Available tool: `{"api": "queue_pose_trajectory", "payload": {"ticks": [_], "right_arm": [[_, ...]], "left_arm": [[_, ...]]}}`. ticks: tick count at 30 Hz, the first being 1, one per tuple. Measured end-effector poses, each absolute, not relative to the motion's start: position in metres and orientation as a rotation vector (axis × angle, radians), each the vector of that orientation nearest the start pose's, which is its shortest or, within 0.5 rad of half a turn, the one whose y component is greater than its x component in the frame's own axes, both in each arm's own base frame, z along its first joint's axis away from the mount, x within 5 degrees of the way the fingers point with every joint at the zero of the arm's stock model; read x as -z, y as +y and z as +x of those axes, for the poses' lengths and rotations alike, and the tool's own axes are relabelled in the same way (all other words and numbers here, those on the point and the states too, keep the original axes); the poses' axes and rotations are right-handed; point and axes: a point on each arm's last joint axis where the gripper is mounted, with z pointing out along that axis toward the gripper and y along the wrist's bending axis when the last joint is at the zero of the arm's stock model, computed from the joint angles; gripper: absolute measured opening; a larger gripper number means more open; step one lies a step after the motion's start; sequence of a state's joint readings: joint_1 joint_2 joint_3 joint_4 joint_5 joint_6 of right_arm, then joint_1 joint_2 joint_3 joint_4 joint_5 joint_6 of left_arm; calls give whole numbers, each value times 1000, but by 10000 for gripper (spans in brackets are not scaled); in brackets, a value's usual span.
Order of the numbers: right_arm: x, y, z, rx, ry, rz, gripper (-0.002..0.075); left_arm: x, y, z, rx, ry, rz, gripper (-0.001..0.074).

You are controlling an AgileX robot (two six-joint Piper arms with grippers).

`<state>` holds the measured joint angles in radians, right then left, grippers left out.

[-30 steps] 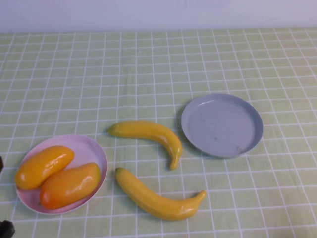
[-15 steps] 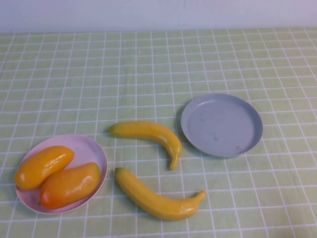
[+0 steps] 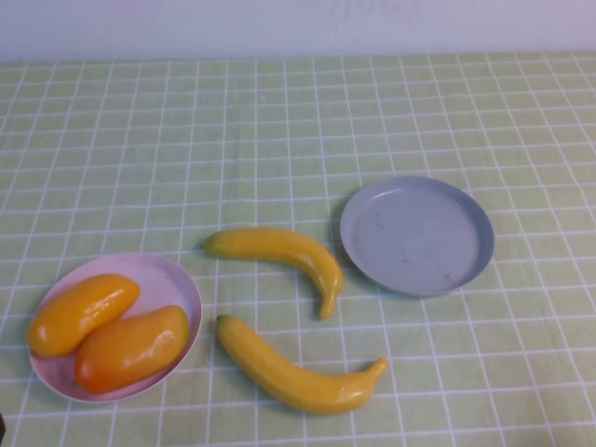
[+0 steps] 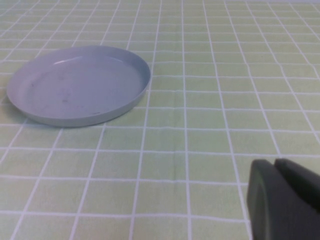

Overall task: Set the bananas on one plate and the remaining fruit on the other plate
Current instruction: Put another type of fruit in the right plate

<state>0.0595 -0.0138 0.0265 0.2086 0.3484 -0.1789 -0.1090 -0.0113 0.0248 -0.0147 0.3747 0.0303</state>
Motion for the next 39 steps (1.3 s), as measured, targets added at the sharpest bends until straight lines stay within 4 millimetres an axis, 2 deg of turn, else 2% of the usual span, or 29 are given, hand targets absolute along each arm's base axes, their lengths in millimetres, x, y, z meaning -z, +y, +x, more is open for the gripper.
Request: {"api": "queue_pose_trajectory", "payload": {"ticks": [31, 33, 39], "right_arm": [[-176, 10, 53, -151, 1824, -64, -15], [-180, 11, 54, -210, 1772, -5, -15], [-199, 9, 56, -534, 1550, 347, -15]], "left_arm": [[-172, -6, 52, 69, 1868, 121, 4], [-172, -6, 52, 69, 1868, 121, 4], [-172, -6, 52, 69, 1868, 121, 4]]}}
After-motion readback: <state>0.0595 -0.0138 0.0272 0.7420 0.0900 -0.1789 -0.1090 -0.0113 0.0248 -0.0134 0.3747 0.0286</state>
